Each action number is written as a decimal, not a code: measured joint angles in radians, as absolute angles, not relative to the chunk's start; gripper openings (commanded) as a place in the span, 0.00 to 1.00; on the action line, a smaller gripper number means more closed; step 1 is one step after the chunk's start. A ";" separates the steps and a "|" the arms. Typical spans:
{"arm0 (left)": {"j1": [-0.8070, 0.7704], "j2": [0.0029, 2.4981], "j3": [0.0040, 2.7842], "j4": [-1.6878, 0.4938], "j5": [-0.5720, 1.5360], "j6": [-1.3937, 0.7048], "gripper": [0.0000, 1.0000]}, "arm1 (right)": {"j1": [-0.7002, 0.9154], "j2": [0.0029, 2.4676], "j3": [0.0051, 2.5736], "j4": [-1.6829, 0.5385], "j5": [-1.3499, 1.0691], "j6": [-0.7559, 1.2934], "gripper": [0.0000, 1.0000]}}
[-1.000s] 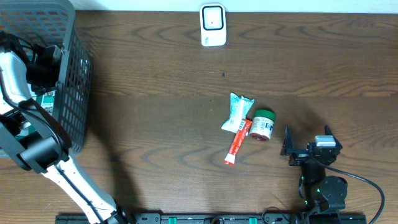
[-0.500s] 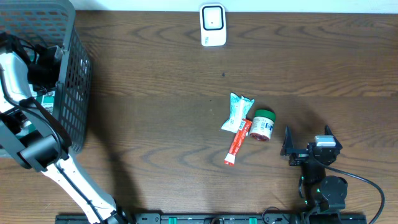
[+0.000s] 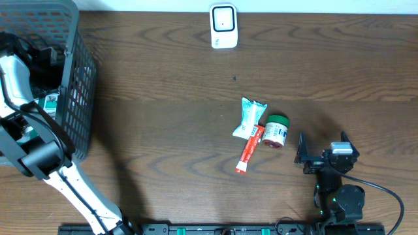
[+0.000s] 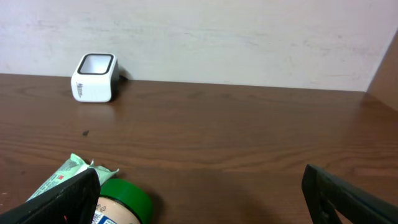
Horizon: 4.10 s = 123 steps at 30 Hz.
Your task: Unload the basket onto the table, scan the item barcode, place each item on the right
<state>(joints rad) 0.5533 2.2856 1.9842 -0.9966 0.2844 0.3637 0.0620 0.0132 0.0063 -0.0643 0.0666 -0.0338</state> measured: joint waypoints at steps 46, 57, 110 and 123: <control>0.476 2.299 1.908 -0.891 0.173 0.353 0.66 | 0.062 0.013 0.006 -0.064 0.067 -0.034 0.99; 0.477 2.158 1.908 -0.833 0.156 0.264 0.64 | 0.062 0.013 0.006 -0.064 0.067 -0.034 0.99; 0.482 2.293 1.906 -0.863 0.215 0.606 0.42 | 0.062 0.013 0.006 -0.064 0.067 -0.034 0.99; 0.488 1.897 1.908 -0.662 0.194 0.445 0.50 | 0.062 0.013 0.006 -0.064 0.067 -0.034 0.99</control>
